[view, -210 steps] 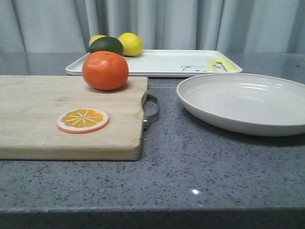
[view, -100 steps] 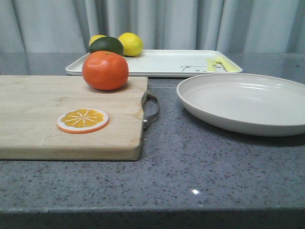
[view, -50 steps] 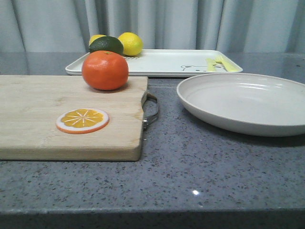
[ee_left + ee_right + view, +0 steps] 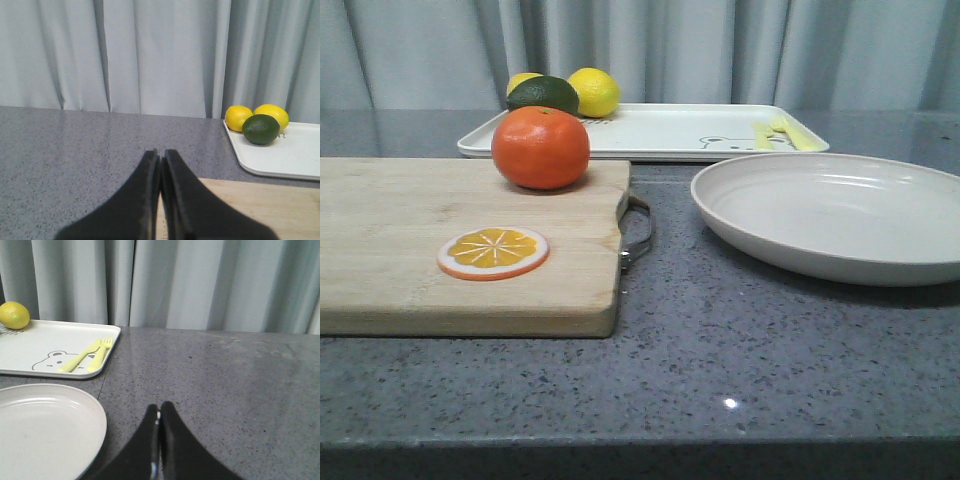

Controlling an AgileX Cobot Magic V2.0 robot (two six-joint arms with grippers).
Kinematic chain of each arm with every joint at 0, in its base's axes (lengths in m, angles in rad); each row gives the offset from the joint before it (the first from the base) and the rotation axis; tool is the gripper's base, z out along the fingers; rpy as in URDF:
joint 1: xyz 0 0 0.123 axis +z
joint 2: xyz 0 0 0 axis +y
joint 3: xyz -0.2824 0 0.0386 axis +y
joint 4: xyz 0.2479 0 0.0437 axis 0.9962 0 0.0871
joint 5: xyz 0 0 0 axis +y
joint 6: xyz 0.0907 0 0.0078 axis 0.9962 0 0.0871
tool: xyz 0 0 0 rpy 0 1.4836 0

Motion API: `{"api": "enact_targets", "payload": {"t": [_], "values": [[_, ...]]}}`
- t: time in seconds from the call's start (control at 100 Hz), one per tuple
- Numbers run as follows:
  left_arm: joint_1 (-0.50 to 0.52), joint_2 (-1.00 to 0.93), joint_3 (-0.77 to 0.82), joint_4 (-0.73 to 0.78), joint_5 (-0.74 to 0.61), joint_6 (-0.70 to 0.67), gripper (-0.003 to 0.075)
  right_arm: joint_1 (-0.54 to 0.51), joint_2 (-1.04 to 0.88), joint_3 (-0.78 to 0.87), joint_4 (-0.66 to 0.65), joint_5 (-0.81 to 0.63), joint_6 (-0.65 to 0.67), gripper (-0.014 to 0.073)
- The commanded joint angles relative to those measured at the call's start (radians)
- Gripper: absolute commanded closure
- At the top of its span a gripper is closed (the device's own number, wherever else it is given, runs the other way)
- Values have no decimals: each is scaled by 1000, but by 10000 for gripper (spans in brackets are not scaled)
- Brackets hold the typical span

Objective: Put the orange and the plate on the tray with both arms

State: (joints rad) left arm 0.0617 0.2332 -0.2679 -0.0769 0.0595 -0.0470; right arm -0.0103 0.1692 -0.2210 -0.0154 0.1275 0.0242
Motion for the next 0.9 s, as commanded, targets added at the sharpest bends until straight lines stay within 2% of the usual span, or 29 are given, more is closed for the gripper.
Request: {"api": "enact_targets", "payload": {"t": [0.0, 0.21, 0.48, 0.64, 0.69, 0.76, 0.89], "values": [[2, 59, -72, 0, -91, -6, 741, -8, 65, -73, -10, -65, 1, 650], [2, 144, -105, 0, -152, -6, 741, -8, 121, -108, -10, -88, 1, 650], [0, 163, -105, -47, -151, -6, 741, -8, 121, -108, -10, -72, 1, 650], [0, 173, -105, 17, -151, 0, 732, -8, 121, -107, -10, -63, 1, 650], [0, 181, -105, 23, -146, 0, 701, -8, 121, -107, -10, -63, 1, 650], [0, 190, -105, 23, -144, 0, 610, -8, 121, -107, -10, -63, 1, 650], [0, 205, -105, 29, -144, 0, 370, -8, 121, -107, -10, -63, 1, 650]]}}
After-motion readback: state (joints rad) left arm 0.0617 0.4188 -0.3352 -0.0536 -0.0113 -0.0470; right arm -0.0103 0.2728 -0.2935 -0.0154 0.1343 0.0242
